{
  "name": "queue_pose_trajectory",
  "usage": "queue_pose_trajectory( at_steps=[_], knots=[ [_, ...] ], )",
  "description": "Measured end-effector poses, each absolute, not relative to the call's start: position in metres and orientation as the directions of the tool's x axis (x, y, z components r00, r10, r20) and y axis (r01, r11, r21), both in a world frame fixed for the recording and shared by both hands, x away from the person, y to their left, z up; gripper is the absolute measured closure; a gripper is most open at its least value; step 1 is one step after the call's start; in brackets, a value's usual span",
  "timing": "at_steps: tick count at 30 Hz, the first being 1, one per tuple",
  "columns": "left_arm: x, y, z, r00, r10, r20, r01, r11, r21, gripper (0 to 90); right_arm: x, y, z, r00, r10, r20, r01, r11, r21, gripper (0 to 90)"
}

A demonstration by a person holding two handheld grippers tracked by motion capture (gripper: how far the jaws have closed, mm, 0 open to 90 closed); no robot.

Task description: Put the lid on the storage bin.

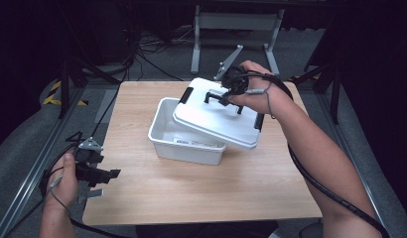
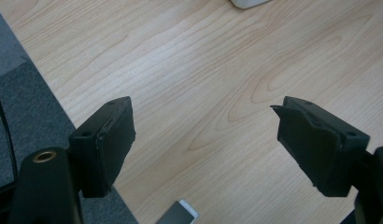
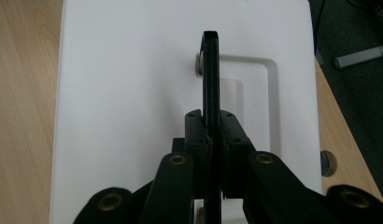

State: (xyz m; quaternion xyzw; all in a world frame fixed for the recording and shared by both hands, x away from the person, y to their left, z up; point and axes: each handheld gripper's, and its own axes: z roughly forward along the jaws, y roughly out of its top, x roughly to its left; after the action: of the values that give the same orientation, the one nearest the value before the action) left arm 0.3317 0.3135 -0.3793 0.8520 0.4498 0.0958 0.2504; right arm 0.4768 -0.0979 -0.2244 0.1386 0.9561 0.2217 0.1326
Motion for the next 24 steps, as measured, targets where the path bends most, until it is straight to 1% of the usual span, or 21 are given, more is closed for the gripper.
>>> queue_pose_trajectory(
  at_steps=[14, 24],
  knots=[
    [0.332, 0.314, -0.378, 0.576, 0.815, -0.061, 0.716, -0.467, 0.52, 19.7, 0.48, -0.046, -0.236, -0.953, 0.227, -0.201, 0.121, 0.892, 0.435, 84.9],
    [0.336, 0.314, -0.379, 0.587, 0.807, -0.06, 0.707, -0.476, 0.523, 19.7, 0.488, -0.02, -0.253, -0.962, 0.17, -0.213, 0.068, 0.907, 0.417, 84.9]
  ],
)
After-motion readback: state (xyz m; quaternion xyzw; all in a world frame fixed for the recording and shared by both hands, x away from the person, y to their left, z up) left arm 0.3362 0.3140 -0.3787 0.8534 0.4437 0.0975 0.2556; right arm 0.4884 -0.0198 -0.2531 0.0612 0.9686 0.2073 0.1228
